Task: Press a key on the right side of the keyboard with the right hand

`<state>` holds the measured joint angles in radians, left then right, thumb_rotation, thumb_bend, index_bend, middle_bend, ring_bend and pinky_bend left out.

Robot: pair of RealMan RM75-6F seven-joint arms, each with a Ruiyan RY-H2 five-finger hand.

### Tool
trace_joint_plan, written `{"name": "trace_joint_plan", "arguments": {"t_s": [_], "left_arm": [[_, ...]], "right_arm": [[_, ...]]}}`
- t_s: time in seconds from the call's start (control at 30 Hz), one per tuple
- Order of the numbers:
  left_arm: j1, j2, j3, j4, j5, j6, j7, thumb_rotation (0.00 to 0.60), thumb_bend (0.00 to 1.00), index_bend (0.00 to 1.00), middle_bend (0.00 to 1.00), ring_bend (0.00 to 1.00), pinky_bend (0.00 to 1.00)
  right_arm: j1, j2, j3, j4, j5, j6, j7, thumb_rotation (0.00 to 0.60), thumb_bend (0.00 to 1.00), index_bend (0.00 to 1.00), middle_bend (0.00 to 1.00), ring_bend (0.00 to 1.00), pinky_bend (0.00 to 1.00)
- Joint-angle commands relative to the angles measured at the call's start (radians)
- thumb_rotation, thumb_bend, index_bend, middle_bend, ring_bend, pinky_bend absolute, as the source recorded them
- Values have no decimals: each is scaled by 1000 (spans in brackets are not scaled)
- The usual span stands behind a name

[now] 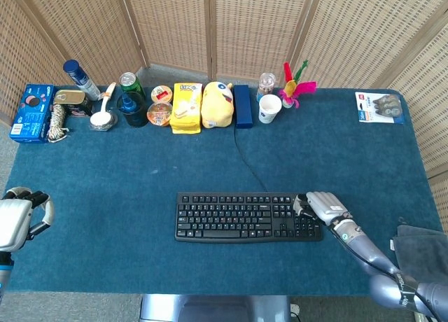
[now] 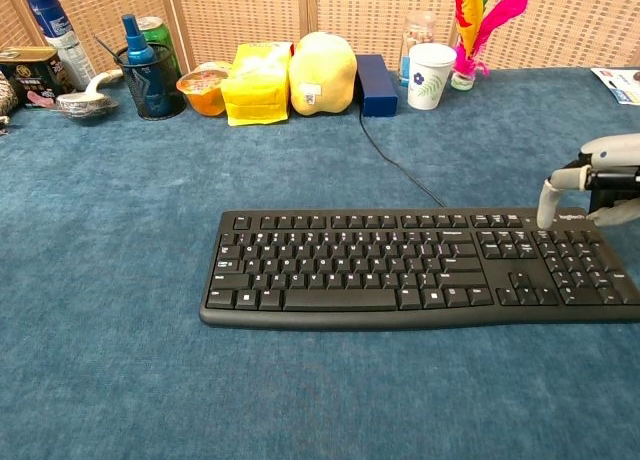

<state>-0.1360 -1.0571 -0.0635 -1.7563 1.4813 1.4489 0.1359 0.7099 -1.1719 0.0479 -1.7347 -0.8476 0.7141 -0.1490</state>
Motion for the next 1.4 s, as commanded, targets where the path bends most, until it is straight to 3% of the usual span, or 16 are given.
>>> {"name": "trace_joint_plan", "arguments": {"t_s": [0.03, 1.2, 1.4], "left_arm": [[1, -1, 1, 3, 0, 2, -2, 16, 526, 610, 578, 502, 286], [9, -3, 8, 30, -1, 10, -29, 12, 527, 611, 577, 501, 286], [10, -4, 7, 35, -3, 11, -33, 13, 527, 610, 577, 495, 286]], "right_arm": [[4, -14, -8, 9, 11, 13, -17, 0, 660, 383, 1000, 1000, 1000], [44, -85, -42, 66, 128, 45, -115, 0, 657, 383, 1000, 1000, 1000], [34, -48, -24, 11, 104, 105, -116, 0, 656, 383, 1000, 1000, 1000]]}}
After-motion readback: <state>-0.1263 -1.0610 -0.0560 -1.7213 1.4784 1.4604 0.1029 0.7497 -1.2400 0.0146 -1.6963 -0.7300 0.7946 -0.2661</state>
